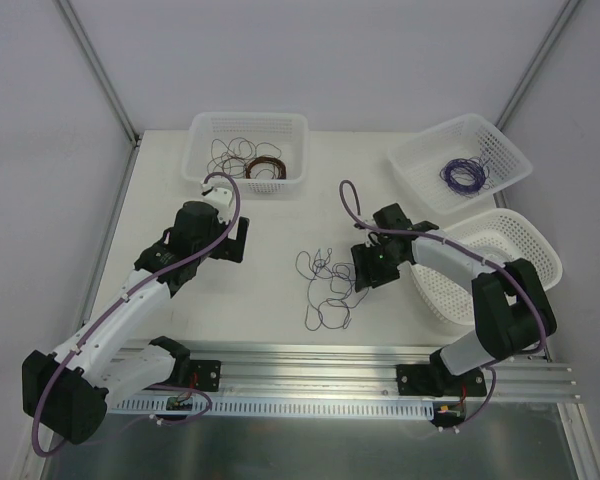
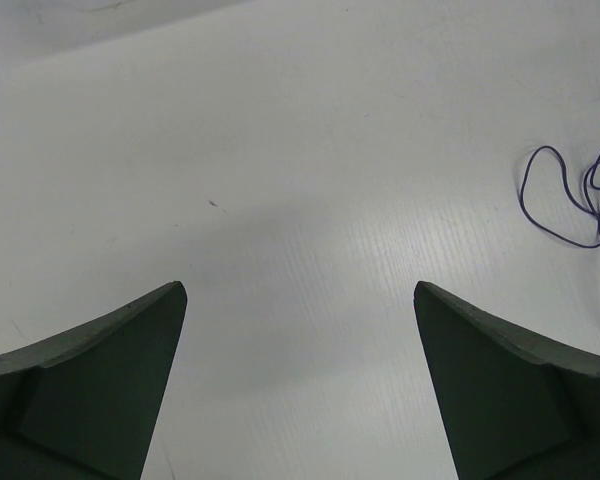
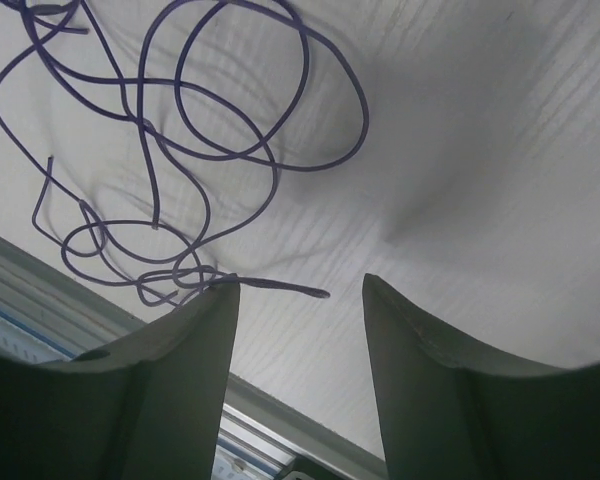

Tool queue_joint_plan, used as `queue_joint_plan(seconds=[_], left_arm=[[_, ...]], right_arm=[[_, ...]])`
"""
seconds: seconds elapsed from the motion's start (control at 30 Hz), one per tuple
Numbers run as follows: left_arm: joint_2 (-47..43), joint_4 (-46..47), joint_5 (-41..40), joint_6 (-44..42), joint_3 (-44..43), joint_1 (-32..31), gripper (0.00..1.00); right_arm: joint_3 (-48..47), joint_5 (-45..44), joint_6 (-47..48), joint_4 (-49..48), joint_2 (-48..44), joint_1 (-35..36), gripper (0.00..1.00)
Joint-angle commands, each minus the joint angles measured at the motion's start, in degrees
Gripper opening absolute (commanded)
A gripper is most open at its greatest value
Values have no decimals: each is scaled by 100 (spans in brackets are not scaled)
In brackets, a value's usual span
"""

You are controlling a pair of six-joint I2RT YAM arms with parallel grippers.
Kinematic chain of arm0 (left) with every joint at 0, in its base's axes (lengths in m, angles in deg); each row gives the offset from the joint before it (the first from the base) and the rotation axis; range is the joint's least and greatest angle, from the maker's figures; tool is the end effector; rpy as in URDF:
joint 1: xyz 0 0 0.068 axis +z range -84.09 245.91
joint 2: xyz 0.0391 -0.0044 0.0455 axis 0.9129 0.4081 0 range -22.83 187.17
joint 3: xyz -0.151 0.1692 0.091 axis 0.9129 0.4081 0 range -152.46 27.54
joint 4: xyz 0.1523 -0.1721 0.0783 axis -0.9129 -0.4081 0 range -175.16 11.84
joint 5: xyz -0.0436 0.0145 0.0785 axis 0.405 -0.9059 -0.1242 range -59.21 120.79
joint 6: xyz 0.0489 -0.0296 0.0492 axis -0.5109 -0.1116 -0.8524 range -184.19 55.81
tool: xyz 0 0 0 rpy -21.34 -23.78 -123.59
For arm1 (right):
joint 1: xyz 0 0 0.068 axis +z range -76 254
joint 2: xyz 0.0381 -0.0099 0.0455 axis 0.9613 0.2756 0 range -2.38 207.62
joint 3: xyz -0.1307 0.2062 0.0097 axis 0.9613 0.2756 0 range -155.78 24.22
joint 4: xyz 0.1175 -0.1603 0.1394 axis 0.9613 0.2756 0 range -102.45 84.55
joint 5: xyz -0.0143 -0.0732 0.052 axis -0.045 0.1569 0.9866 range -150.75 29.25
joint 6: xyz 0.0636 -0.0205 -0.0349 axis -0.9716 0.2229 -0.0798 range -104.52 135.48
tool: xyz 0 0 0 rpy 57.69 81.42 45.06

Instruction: Untangle the cables

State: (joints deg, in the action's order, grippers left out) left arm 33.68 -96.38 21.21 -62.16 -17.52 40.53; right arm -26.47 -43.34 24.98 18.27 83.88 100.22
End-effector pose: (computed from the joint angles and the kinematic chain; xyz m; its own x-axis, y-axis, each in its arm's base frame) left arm 0.2231 -0.0941 0.2556 -0.4573 0.1784 -0.8712 0.2759 0.9598 0.0517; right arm 0.2398 0.1393 0.1421 -0.7227 -0.5314 -0.4419 -0.6578 0.7251 0.2039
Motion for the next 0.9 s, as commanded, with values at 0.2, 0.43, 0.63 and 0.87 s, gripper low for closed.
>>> queue_joint_plan(seconds=[0.2, 0.43, 0.63, 0.87], left_arm=[[-9, 126, -17, -114, 15, 34, 99], [-9, 125, 0, -114, -3, 34, 99], [-9, 125, -17, -123, -3, 34, 99], [-17, 125, -8, -114, -12, 34, 99]], right_arm=[[51, 237, 52, -444, 217, 164, 25], [-658, -88, 122, 258, -530, 419, 1], [-1924, -325, 254, 1198, -1110, 928, 1], [-3604, -291, 316, 1727, -1427, 1412, 1]])
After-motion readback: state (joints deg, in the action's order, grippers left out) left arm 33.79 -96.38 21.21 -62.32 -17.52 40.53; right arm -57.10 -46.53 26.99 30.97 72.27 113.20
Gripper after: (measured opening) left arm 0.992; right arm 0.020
